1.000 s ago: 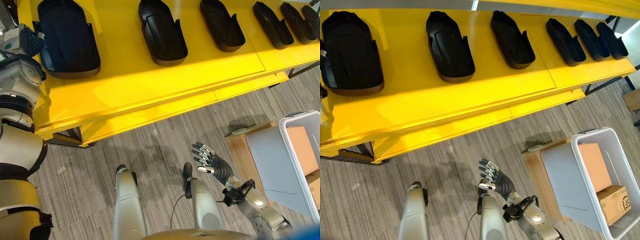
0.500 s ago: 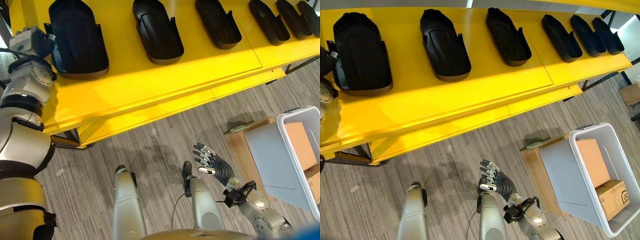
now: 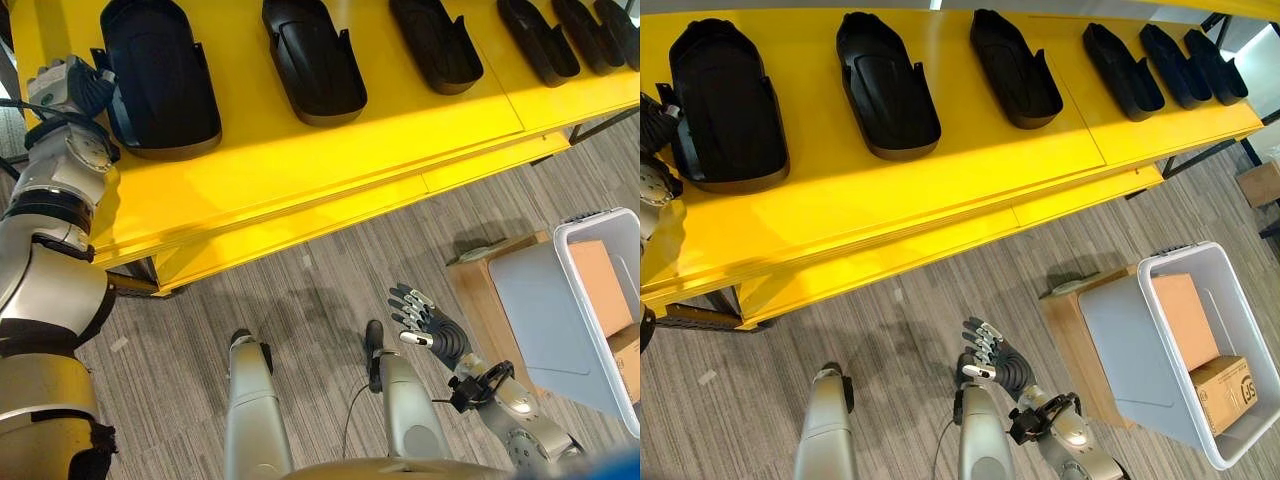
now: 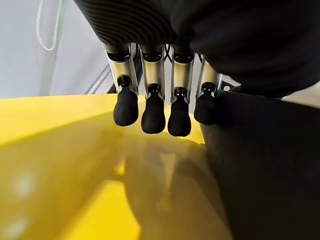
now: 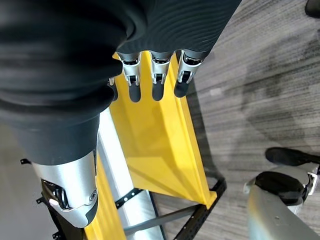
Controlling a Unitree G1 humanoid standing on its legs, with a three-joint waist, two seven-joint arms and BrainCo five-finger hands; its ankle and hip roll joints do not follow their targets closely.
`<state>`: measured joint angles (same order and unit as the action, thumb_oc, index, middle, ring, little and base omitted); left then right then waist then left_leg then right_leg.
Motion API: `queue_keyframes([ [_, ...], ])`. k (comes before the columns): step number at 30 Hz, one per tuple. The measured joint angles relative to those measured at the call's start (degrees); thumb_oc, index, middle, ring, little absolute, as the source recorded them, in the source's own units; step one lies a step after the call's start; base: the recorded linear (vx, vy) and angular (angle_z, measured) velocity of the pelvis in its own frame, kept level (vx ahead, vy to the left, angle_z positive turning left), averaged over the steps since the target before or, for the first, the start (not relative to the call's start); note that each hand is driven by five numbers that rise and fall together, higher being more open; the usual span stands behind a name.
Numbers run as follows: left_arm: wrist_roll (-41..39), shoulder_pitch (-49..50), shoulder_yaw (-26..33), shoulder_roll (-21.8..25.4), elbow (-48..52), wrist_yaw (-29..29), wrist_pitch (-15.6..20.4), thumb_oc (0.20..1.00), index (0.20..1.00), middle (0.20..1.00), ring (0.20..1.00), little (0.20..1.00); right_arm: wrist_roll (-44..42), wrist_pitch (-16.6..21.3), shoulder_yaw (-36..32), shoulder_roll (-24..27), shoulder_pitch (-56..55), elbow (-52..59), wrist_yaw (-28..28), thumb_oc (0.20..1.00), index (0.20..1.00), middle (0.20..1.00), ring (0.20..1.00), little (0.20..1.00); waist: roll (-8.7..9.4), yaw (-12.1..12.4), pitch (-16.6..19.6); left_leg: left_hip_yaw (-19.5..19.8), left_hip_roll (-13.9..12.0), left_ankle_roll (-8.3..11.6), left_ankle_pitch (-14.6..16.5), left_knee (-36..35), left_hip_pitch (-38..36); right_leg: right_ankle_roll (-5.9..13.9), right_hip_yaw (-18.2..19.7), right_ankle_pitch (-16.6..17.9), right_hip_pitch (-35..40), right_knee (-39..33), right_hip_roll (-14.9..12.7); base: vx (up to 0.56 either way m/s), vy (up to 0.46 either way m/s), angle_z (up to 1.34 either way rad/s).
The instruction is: Move parts from the plastic box to the shelf.
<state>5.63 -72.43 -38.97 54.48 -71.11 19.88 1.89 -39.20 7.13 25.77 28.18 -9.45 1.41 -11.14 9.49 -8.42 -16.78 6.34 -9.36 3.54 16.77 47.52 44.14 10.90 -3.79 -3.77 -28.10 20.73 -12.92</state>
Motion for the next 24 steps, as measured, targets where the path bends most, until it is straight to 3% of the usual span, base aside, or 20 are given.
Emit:
queue_keyframes([
  [1, 0.0, 0.0, 0.3, 0.0, 0.0, 0.0, 0.0, 0.887, 0.887, 0.887, 0.887, 0.887, 0.0, 0.0, 0.0, 0.0, 0.0, 0.0, 0.0, 1.0, 1.0, 1.0, 1.0, 1.0, 0.0, 0.0, 0.0, 0.0, 0.0, 0.0, 0.0, 0.0, 0.1, 0.0, 0.0, 0.0, -0.1, 0.0, 0.0, 0.0, 0.0, 0.0],
  [3, 0.0, 0.0, 0.8, 0.1, 0.0, 0.0, 0.0, 1.0, 1.0, 1.0, 1.0, 1.0, 0.0, 0.0, 0.0, 0.0, 0.0, 0.0, 0.0, 1.0, 1.0, 1.0, 1.0, 1.0, -0.01, 0.0, 0.0, 0.1, 0.2, -0.04, 0.0, 0.1, 0.1, 0.0, 0.0, 0.0, 0.0, 0.1, -0.1, 0.0, 0.0, 0.0],
  [18, 0.0, -0.2, 0.7, 0.4, 0.0, 0.0, 0.0, 1.0, 1.0, 1.0, 1.0, 1.0, 0.0, -0.5, -0.3, 0.2, 0.0, 0.0, -1.1, 1.0, 1.0, 1.0, 1.0, 1.0, -0.3, 0.1, 0.1, 0.0, 0.1, -0.16, -0.1, 0.0, 0.1, 0.33, 0.0, -0.3, -0.7, 1.5, -0.2, 0.0, 0.0, 0.0],
  [24, 0.1, -0.8, 0.7, 0.9, 0.1, 0.0, 0.1, 1.0, 1.0, 1.0, 1.0, 1.0, 0.0, -0.5, -0.4, 2.4, 0.0, 0.0, -1.1, 1.0, 1.0, 1.0, 1.0, 1.0, -1.04, 0.2, 0.1, -0.1, 0.0, -0.18, -0.2, -0.1, -0.1, 0.35, 0.1, -0.4, -0.7, 1.7, -0.3, 0.0, 0.0, 0.0],
])
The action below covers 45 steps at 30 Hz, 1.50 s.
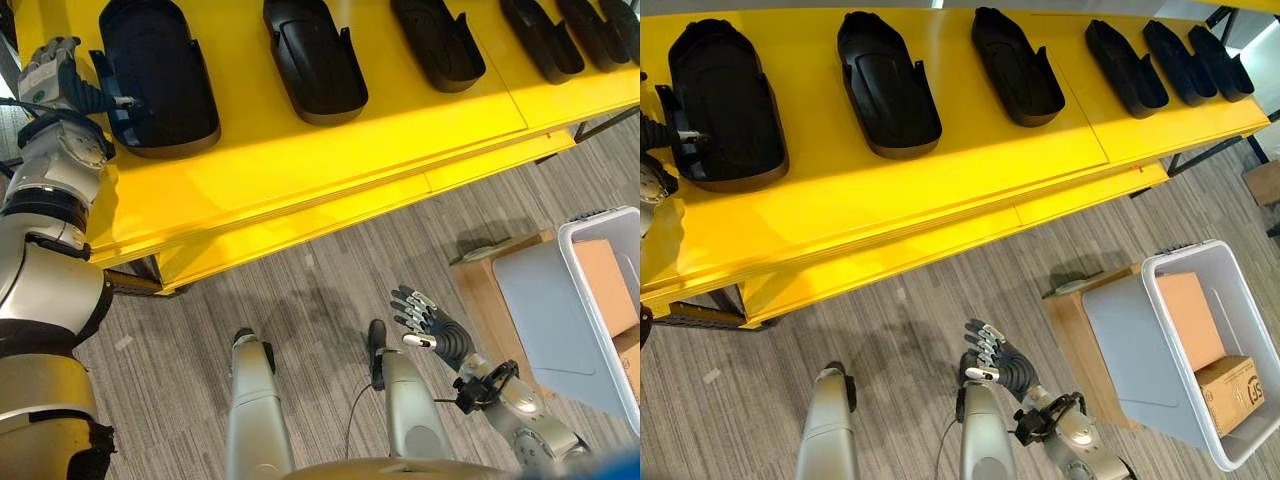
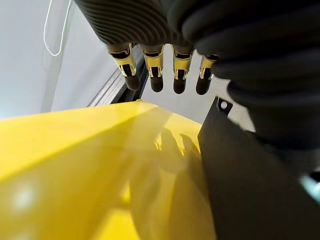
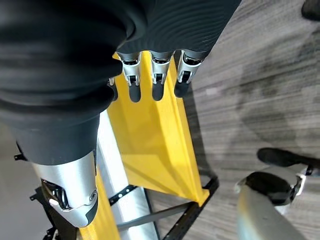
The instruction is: Move parts from the plastic box to the shelf.
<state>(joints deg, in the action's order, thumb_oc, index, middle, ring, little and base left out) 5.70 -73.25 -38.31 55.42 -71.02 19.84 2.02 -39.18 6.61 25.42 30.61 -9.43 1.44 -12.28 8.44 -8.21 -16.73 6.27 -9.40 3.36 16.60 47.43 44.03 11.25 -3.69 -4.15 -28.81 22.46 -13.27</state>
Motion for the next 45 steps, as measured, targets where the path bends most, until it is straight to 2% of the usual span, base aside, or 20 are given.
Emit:
queue_keyframes([
  [8, -0.1, 0.0, 0.0, 1.7, 1.9, 0.1, 1.2, 1.0, 1.0, 1.0, 1.0, 1.0, 0.0, 0.0, 0.0, 0.1, 0.1, 0.0, 0.0, 1.0, 1.0, 1.0, 1.0, 1.0, -1.11, 0.5, -0.1, 0.4, 0.3, 0.28, -0.3, -0.5, -0.6, 0.19, -0.1, -1.0, -0.1, 1.6, -0.2, -0.01, -0.006, 0.03],
  [13, -3.1, -0.5, 0.0, 1.8, 6.9, 0.3, 3.7, 1.0, 1.0, 1.0, 1.0, 1.0, 0.0, 0.1, 0.0, 0.1, 1.0, -0.2, 0.1, 1.0, 1.0, 1.0, 1.0, 1.0, -1.31, 1.6, -0.1, 0.4, 0.9, 0.21, -0.8, -1.2, -1.3, 0.26, -0.2, -1.7, 0.0, 2.7, -0.8, -0.03, -0.01, 0.07],
  [17, -6.0, -0.6, 0.2, 1.8, 12.9, 0.6, 4.8, 1.0, 1.0, 1.0, 1.0, 1.0, 0.0, 0.1, -0.1, -0.1, 1.9, -0.4, 0.2, 1.0, 1.0, 1.0, 1.0, 1.0, -1.46, 2.1, -0.1, 0.6, 1.6, 0.45, -1.6, -2.2, -2.8, 0.48, -0.2, -2.4, 0.5, 4.3, -1.4, -0.08, -0.007, 0.09],
  [20, -7.6, 0.6, 2.6, 1.9, 21.6, 0.7, 5.8, 1.0, 1.0, 1.0, 1.0, 1.0, 0.1, 0.1, -0.1, -0.1, 3.2, -1.4, 0.3, 1.0, 1.0, 1.0, 1.0, 1.0, -1.79, 2.8, -0.1, 0.6, 1.8, 0.65, -2.7, -4.1, -3.9, 0.14, -0.4, -2.8, 0.7, 4.7, -1.8, -0.03, -0.058, 0.07],
  [21, -9.7, 6.1, 7.3, 1.7, 28.4, 1.4, 7.6, 1.0, 1.0, 1.0, 1.0, 1.0, 0.1, 0.4, 0.1, -0.3, 4.1, -2.8, 0.7, 1.0, 1.0, 1.0, 1.0, 1.0, -2.3, 3.1, -0.1, 0.6, 1.7, 0.78, -3.0, -5.5, -5.9, -0.17, -0.4, -3.3, 2.0, 4.5, -1.9, -0.01, -0.1, 0.05],
  [22, -9.9, 8.6, 8.3, 1.8, 31.0, 1.6, 7.6, 1.0, 1.0, 1.0, 1.0, 1.0, 0.1, 0.4, -0.2, -0.3, 4.3, -3.0, 1.2, 1.0, 1.0, 1.0, 1.0, 1.0, -2.69, 3.2, -0.1, 0.6, 1.6, 0.74, -3.1, -6.8, -7.1, 0.0, -0.5, -3.5, 2.8, 4.6, -1.9, 0.0, -0.139, 0.03],
  [23, -11.4, 13.5, 12.0, 1.9, 36.1, 1.8, 7.9, 1.0, 1.0, 1.0, 1.0, 1.0, 0.2, 0.5, -0.2, -0.4, 4.7, -3.0, 1.3, 1.0, 1.0, 1.0, 1.0, 1.0, -2.99, 3.4, -0.1, 0.5, 1.5, 1.12, -3.7, -8.3, -8.7, -0.2, -0.5, -3.7, 3.7, 4.5, -1.9, 0.0, -0.082, 0.03],
  [24, -12.9, 19.9, 16.8, 1.4, 41.6, 1.8, 8.9, 1.0, 1.0, 1.0, 1.0, 1.0, 0.7, 0.5, -0.3, -0.4, 5.0, -3.0, 1.5, 1.0, 1.0, 1.0, 1.0, 1.0, -3.24, 3.4, -0.2, 0.3, 1.5, 1.54, -4.2, -9.8, -10.7, -0.5, -0.5, -4.0, 4.9, 4.5, -1.9, 0.02, -0.108, 0.05],
  [25, -14.1, 25.5, 18.5, -0.1, 45.3, 1.7, 10.8, 1.0, 1.0, 1.0, 1.0, 1.0, 1.3, 0.8, -0.7, -0.1, 4.2, -3.1, 1.7, 1.0, 1.0, 1.0, 1.0, 1.0, -3.83, 3.7, -0.1, 0.4, 1.4, 2.18, -4.8, -11.9, -13.1, -0.88, -0.7, -4.6, 6.5, 4.1, -1.7, 0.01, -0.07, 0.11],
  [26, -15.1, 28.0, 19.7, -1.0, 46.4, 1.1, 11.3, 1.0, 1.0, 1.0, 1.0, 1.0, 2.0, 0.7, -1.3, -0.3, 4.6, -3.2, 1.8, 1.0, 1.0, 1.0, 1.0, 1.0, -4.95, 4.4, 0.1, 1.2, 0.4, 2.55, -5.5, -13.5, -14.1, -1.46, -1.8, -5.2, 7.0, 4.6, -1.2, 0.02, -0.117, 0.13],
  [29, -17.8, 37.5, 23.3, -3.8, 48.5, 0.1, 11.8, 1.0, 1.0, 1.0, 1.0, 1.0, 2.4, 0.6, -2.9, -0.6, 4.4, -3.3, 2.1, 1.0, 1.0, 1.0, 1.0, 1.0, -5.98, 4.9, 0.5, 1.2, -0.2, 3.62, -7.6, -18.2, -17.4, -2.55, -2.3, -6.8, 7.8, 6.0, -0.7, 0.08, -0.187, 0.07],
  [31, -18.6, 52.9, 34.7, -9.9, 60.5, -1.8, 12.6, 1.0, 1.0, 1.0, 1.0, 1.0, 3.9, 0.6, -5.4, -2.3, 3.6, -3.4, 2.2, 1.0, 1.0, 1.0, 1.0, 1.0, -6.24, 4.3, 0.5, 0.4, -0.8, 5.3, -9.7, -23.1, -22.5, -2.64, -2.5, -6.7, 10.4, 4.8, -0.4, 0.05, -0.132, -0.06],
  [32, -18.3, 59.4, 34.6, -12.8, 62.3, -3.0, 13.4, 1.0, 1.0, 1.0, 1.0, 1.0, 4.6, 0.6, -7.0, -2.6, 2.3, -3.5, 2.5, 1.0, 1.0, 1.0, 1.0, 1.0, -6.88, 4.8, 0.8, 0.1, -1.2, 5.26, -10.5, -26.4, -26.7, -2.92, -2.3, -6.4, 13.8, 2.9, 0.4, 0.02, -0.107, -0.1],
  [33, -17.4, 61.2, 33.4, -13.4, 61.5, -3.9, 12.8, 1.0, 1.0, 1.0, 1.0, 1.0, 4.6, 0.8, -7.3, -1.7, 1.2, -3.3, 2.6, 1.0, 1.0, 1.0, 1.0, 1.0, -7.75, 5.6, 1.4, 0.6, -2.1, 4.88, -10.7, -27.6, -28.1, -3.28, -2.7, -6.9, 15.6, 2.1, 1.1, 0.05, -0.17, -0.05],
  [35, -15.8, 67.3, 35.6, -15.5, 63.7, -4.9, 12.8, 1.0, 1.0, 1.0, 1.0, 1.0, 4.8, 0.6, -7.3, -1.2, 2.1, -3.8, 2.7, 1.0, 1.0, 1.0, 1.0, 1.0, -8.49, 5.9, 2.5, 0.0, -3.7, 5.35, -11.8, -31.6, -30.7, -4.18, -3.1, -7.6, 15.6, 2.6, 2.6, 0.06, -0.181, -0.13],
  [37, -15.8, 76.5, 38.0, -22.8, 66.1, -7.4, 12.8, 1.0, 1.0, 1.0, 1.0, 1.0, 5.7, 0.7, -8.4, -1.3, 2.6, -3.7, 2.6, 1.0, 1.0, 1.0, 1.0, 1.0, -9.66, 5.7, 3.4, -2.2, -5.2, 6.17, -14.0, -36.9, -36.0, -4.85, -2.3, -8.0, 17.5, 2.2, 3.9, 0.03, -0.193, -0.3],
  [39, -16.1, 80.7, 36.1, -24.5, 66.7, -10.2, 12.4, 1.0, 1.0, 1.0, 1.0, 1.0, 6.4, 0.7, -9.5, -0.4, 2.4, -4.3, 2.6, 1.0, 1.0, 1.0, 1.0, 1.0, -10.84, 6.0, 5.2, -2.6, -6.7, 4.8, -14.4, -38.5, -37.6, -5.91, -2.7, -9.3, 18.0, 3.3, 5.2, 0.01, -0.216, -0.12],
  [41, -19.9, 84.6, 35.8, -27.2, 69.4, -13.9, 12.4, 1.0, 1.0, 1.0, 1.0, 1.0, 6.9, 0.7, -10.7, -0.3, 1.8, -4.3, 2.6, 1.0, 1.0, 1.0, 1.0, 1.0, -11.05, 6.1, 6.2, -2.5, -7.8, 3.42, -15.6, -40.5, -39.7, -7.26, -2.4, -11.0, 17.6, 5.8, 6.5, -0.02, -0.207, -0.06],
  [44, -24.0, 86.3, 34.4, -28.3, 69.9, -17.5, 12.4, 1.0, 1.0, 1.0, 1.0, 1.0, 7.2, 0.7, -11.0, -0.3, 1.2, -4.7, 2.7, 1.0, 1.0, 1.0, 1.0, 1.0, -11.22, 6.5, 7.0, -2.3, -9.3, -2.42, -20.0, -41.4, -39.9, -9.53, -3.0, -12.5, 17.1, 7.5, 8.6, -0.05, -0.184, 0.03],
  [45, -25.0, 86.2, 32.9, -28.2, 69.8, -18.0, 12.3, 1.0, 1.0, 1.0, 1.0, 1.0, 8.1, 0.7, -11.0, -0.2, 0.9, -4.7, 2.8, 1.0, 1.0, 1.0, 1.0, 1.0, -11.23, 6.8, 7.0, -1.8, -9.6, -3.07, -23.0, -41.4, -39.4, -10.38, -3.3, -12.6, 17.2, 7.6, 9.1, -0.05, -0.134, 0.13],
])
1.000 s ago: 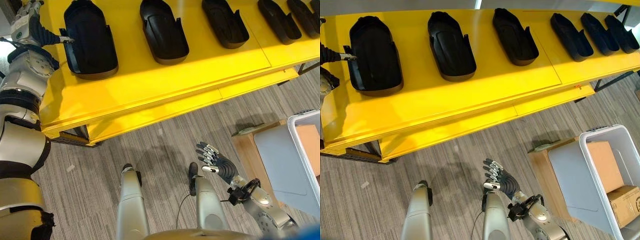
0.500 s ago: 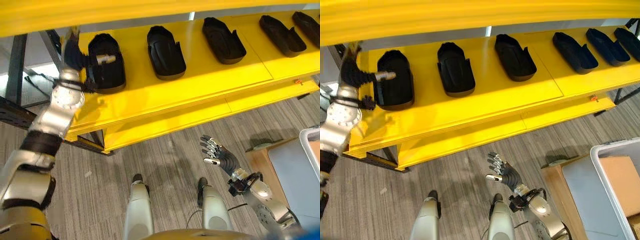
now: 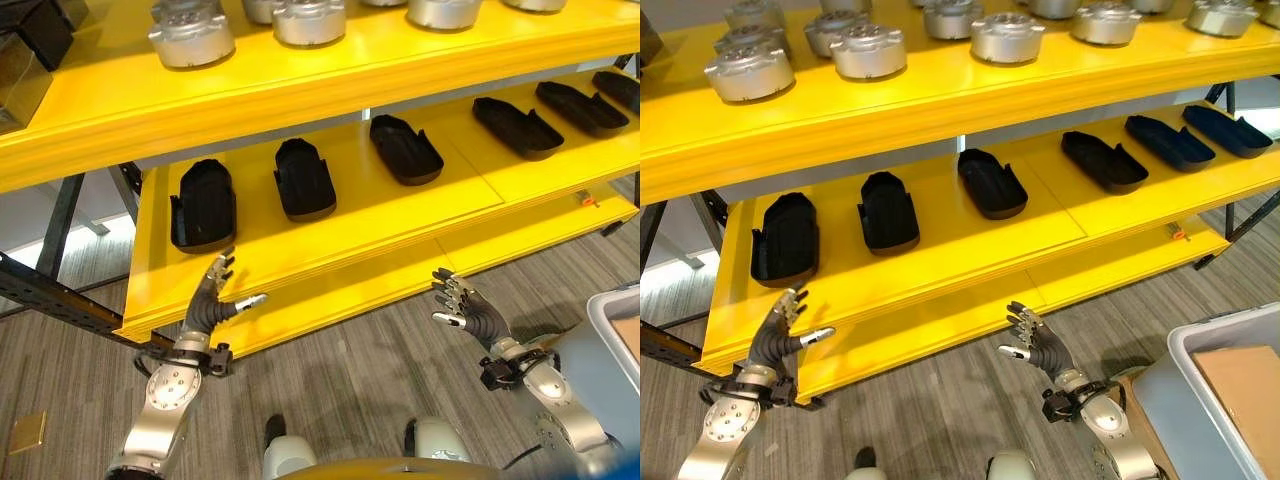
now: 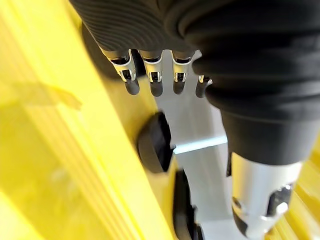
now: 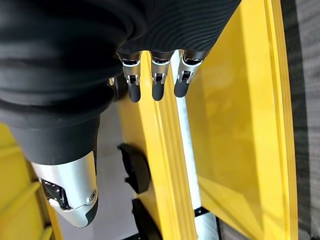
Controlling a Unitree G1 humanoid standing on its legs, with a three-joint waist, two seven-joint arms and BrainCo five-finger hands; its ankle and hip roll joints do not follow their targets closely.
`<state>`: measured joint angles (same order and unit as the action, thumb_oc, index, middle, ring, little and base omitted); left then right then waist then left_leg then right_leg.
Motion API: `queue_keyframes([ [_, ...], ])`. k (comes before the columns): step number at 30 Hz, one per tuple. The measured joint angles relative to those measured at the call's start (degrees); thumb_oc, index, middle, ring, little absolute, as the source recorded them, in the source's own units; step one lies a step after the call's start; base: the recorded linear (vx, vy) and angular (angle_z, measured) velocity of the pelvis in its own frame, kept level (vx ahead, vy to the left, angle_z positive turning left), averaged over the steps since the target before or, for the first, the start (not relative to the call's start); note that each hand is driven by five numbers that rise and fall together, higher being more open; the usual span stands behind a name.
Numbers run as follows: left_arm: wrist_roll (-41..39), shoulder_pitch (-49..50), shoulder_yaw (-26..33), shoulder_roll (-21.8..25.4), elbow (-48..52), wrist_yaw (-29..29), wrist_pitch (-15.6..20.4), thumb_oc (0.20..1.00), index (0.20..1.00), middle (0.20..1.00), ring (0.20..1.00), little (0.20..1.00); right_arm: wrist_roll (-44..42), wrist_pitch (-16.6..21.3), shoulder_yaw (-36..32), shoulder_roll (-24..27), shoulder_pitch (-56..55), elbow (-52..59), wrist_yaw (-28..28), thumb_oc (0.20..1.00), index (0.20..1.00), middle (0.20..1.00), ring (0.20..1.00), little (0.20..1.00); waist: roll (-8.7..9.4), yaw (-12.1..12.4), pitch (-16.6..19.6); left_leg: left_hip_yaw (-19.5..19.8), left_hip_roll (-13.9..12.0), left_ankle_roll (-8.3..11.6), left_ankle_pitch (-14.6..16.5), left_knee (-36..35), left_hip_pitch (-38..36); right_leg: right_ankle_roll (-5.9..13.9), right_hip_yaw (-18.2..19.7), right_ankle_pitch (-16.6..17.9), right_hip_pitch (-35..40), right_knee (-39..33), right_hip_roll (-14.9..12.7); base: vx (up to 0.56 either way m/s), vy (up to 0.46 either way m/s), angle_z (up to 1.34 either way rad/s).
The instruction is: Move parts from the plastic box to the shelf.
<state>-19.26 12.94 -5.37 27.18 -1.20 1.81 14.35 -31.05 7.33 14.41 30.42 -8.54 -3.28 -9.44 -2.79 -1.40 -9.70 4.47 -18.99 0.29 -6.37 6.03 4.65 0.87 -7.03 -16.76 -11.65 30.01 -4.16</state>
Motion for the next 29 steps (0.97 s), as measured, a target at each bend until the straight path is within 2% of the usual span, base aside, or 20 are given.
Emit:
queue_keyframes([
  [1, -0.4, -0.1, -1.0, 0.0, -0.1, -0.6, 0.0, 1.0, 1.0, 1.0, 1.0, 1.0, 0.5, 0.1, -0.1, 0.0, -0.3, 0.0, 0.1, 1.0, 1.0, 1.0, 1.0, 1.0, 0.05, 0.2, 0.1, 0.7, 0.0, 0.08, -2.1, -0.1, 0.7, -0.92, -0.4, -0.3, 0.1, -0.1, 0.2, -0.03, -0.088, 0.31],
  [2, -2.0, -0.4, -3.1, -0.2, -0.8, -1.9, 0.0, 1.0, 1.0, 1.0, 1.0, 1.0, 1.0, 0.3, -0.1, 0.4, -0.8, 0.0, 0.6, 1.0, 1.0, 1.0, 1.0, 1.0, -0.2, 0.3, 0.3, 1.5, 0.0, 0.39, -6.9, -1.1, 1.8, -2.16, -1.7, -0.3, 0.1, -0.1, 0.3, -0.05, -0.11, 0.5],
  [3, -2.8, -1.1, -4.8, -0.9, -1.9, -2.4, 0.0, 1.0, 1.0, 1.0, 1.0, 1.0, 1.0, 0.6, -0.5, 0.7, -1.3, 0.0, 1.0, 1.0, 1.0, 1.0, 1.0, 1.0, 0.12, -0.1, 0.3, 1.2, 0.0, 1.74, -9.4, -1.8, 2.9, -2.79, -2.5, -0.4, 0.2, -0.7, 0.0, -0.04, -0.089, 0.57],
  [4, -3.1, -1.0, -5.7, -1.5, -2.7, -3.1, -0.2, 1.0, 1.0, 1.0, 1.0, 1.0, 1.0, 0.7, -0.8, 0.8, -1.5, 0.0, 1.2, 1.0, 1.0, 1.0, 1.0, 1.0, -0.2, 0.2, 0.6, 1.1, 1.2, 3.56, -7.8, -1.4, 3.3, -4.17, -3.0, 0.0, 0.1, -1.5, 0.2, -0.06, -0.103, 0.43],
  [5, -4.3, -0.7, -6.1, -2.4, -3.6, -3.4, -0.2, 1.0, 1.0, 1.0, 1.0, 1.0, 1.0, 1.0, -0.8, 1.5, -1.8, 0.0, 1.3, 1.0, 1.0, 1.0, 1.0, 1.0, -0.29, 0.4, 0.7, 1.1, 3.9, 3.59, -6.7, 0.2, 3.4, -5.26, -2.8, 0.8, 0.1, -2.9, 0.4, -0.03, -0.033, 0.22],
  [6, -6.2, -0.5, -6.3, -3.5, -4.8, -3.8, -0.3, 1.0, 1.0, 1.0, 1.0, 1.0, 1.0, 1.1, -1.3, 1.5, -2.5, 0.1, 1.4, 1.0, 1.0, 1.0, 1.0, 1.0, 0.02, 0.7, 0.8, 1.5, 7.5, 3.97, -2.1, 1.9, 3.4, -4.96, -2.2, 2.1, 1.1, -5.2, 0.2, -0.08, -0.013, -0.04],
  [7, -8.5, 0.1, -6.3, -4.9, -6.3, -4.0, -0.6, 1.0, 1.0, 1.0, 1.0, 1.0, 1.0, 1.1, -1.5, 0.9, -2.8, 0.0, 1.8, 1.0, 1.0, 1.0, 1.0, 1.0, 0.85, 1.2, 1.1, 3.4, 12.3, 4.13, 1.6, 2.5, 2.7, -4.64, -1.5, 4.6, 2.0, -8.7, 0.0, -0.06, 0.002, -0.14],
  [8, -9.0, 0.3, -6.2, -4.6, -6.3, -4.2, -1.1, 1.0, 1.0, 1.0, 1.0, 1.0, 1.0, 1.2, -1.7, 0.3, -2.7, 0.0, 1.9, 1.0, 1.0, 1.0, 1.0, 1.0, 1.25, 1.0, 1.3, 3.5, 14.6, 3.79, 3.0, 2.7, 2.0, -4.42, -1.9, 7.0, 2.7, -12.1, 0.8, -0.09, 0.037, -0.26],
  [9, -9.8, 0.0, -6.0, -4.8, -6.2, -4.3, -1.3, 1.0, 1.0, 1.0, 1.0, 1.0, 1.0, 1.3, -2.3, -0.9, -2.8, 0.0, 2.1, 1.0, 1.0, 1.0, 1.0, 1.0, 2.1, 0.9, 1.4, 1.7, 15.5, 2.79, 4.2, 3.7, 2.0, -5.31, -1.9, 8.4, 2.9, -13.7, 1.0, -0.01, 0.096, -0.08],
  [10, -11.5, -0.2, -5.9, -5.5, -6.3, -4.5, -1.3, 1.0, 1.0, 1.0, 1.0, 1.0, 1.0, 1.3, -2.3, -1.8, -3.0, -0.1, 2.5, 1.0, 1.0, 1.0, 1.0, 1.0, 2.69, 0.1, 1.7, 1.3, 16.4, 2.52, 5.5, 5.0, 2.3, -4.85, -2.6, 9.7, 3.6, -15.7, 1.0, 0.0, 0.142, 0.03],
  [12, -13.3, -0.7, -6.2, -6.8, -6.4, -4.9, -1.6, 1.0, 1.0, 1.0, 1.0, 1.0, 1.0, 1.3, -2.6, -3.5, -3.1, -0.1, 3.2, 1.0, 1.0, 1.0, 1.0, 1.0, 3.21, -1.4, 1.6, -1.0, 15.4, 2.71, 7.2, 5.2, 1.3, -4.38, -3.6, 11.4, 5.6, -19.0, 1.5, 0.04, 0.171, 0.22],
  [14, -14.1, -0.9, -7.0, -7.6, -6.4, -5.8, -1.7, 1.0, 1.0, 1.0, 1.0, 1.0, 1.0, 1.7, -2.8, -4.7, -3.0, -0.1, 4.0, 1.0, 1.0, 1.0, 1.0, 1.0, 2.89, -2.3, 2.0, -1.7, 13.8, 2.52, 7.3, 0.6, -0.8, -3.68, -3.9, 12.2, 6.7, -21.1, 2.0, 0.04, 0.172, 0.15],
  [16, -16.3, -1.5, -7.6, -9.0, -7.1, -6.4, -1.7, 1.0, 1.0, 1.0, 1.0, 1.0, 1.0, 1.9, -2.8, -4.5, -2.9, -0.3, 5.0, 1.0, 1.0, 1.0, 1.0, 1.0, 0.97, -2.3, 3.2, -0.6, 13.2, 2.49, 7.4, -3.6, -2.0, -1.94, -3.9, 12.4, 6.7, -21.3, 2.0, 0.03, 0.171, 0.02],
  [17, -16.5, -1.5, -7.9, -8.9, -7.6, -6.4, -1.8, 1.0, 1.0, 1.0, 1.0, 1.0, 1.0, 1.9, -2.6, -5.1, -2.8, -0.9, 5.2, 1.0, 1.0, 1.0, 1.0, 1.0, 1.09, -2.3, 3.8, -0.9, 14.1, 2.68, 7.1, -5.0, -2.7, -1.31, -3.5, 12.7, 6.7, -21.2, 1.1, 0.03, 0.187, 0.05],
  [18, -17.9, -1.4, -7.9, -8.8, -7.6, -6.4, -1.8, 1.0, 1.0, 1.0, 1.0, 1.0, 1.0, 1.9, -2.3, -6.1, -2.9, -1.2, 5.2, 1.0, 1.0, 1.0, 1.0, 1.0, 1.57, -2.2, 4.8, -1.0, 15.9, 1.36, 6.3, -6.5, -3.0, 0.38, -3.2, 13.1, 6.7, -21.7, -0.7, 0.01, 0.157, 0.05],
  [21, -18.4, -1.6, -8.0, -8.3, -7.6, -6.3, -1.8, 1.0, 1.0, 1.0, 1.0, 1.0, 1.0, 2.0, -0.8, -8.3, -1.0, -2.8, 6.1, 1.0, 1.0, 1.0, 1.0, 1.0, 3.08, -1.9, 6.3, -1.9, 18.1, -0.07, 5.0, -8.1, -3.9, 2.18, -2.3, 14.9, 7.0, -24.0, -2.8, -0.02, 0.125, -0.05],
  [24, -18.3, -2.6, -8.1, -8.1, -8.5, -6.0, -1.7, 1.0, 1.0, 1.0, 1.0, 1.0, 1.0, 2.0, 1.6, -9.6, 1.9, -5.7, 7.0, 1.0, 1.0, 1.0, 1.0, 1.0, 4.04, -1.2, 7.7, -3.5, 19.2, -1.03, 4.1, -10.0, -4.5, 3.69, -1.5, 16.9, 7.5, -27.3, -3.8, -0.02, 0.062, -0.2],
  [29, -18.3, -2.5, -7.7, -8.2, -8.9, -5.0, -1.7, 1.0, 1.0, 1.0, 1.0, 1.0, 1.0, 1.9, 2.2, -9.6, 1.9, -6.0, 7.5, 1.0, 1.0, 1.0, 1.0, 1.0, 3.88, -0.8, 7.7, -4.9, 19.7, -1.21, 4.0, -11.3, -6.5, 4.32, 0.0, 20.1, 11.1, -33.3, -3.7, 0.02, 0.02, -0.16],
])
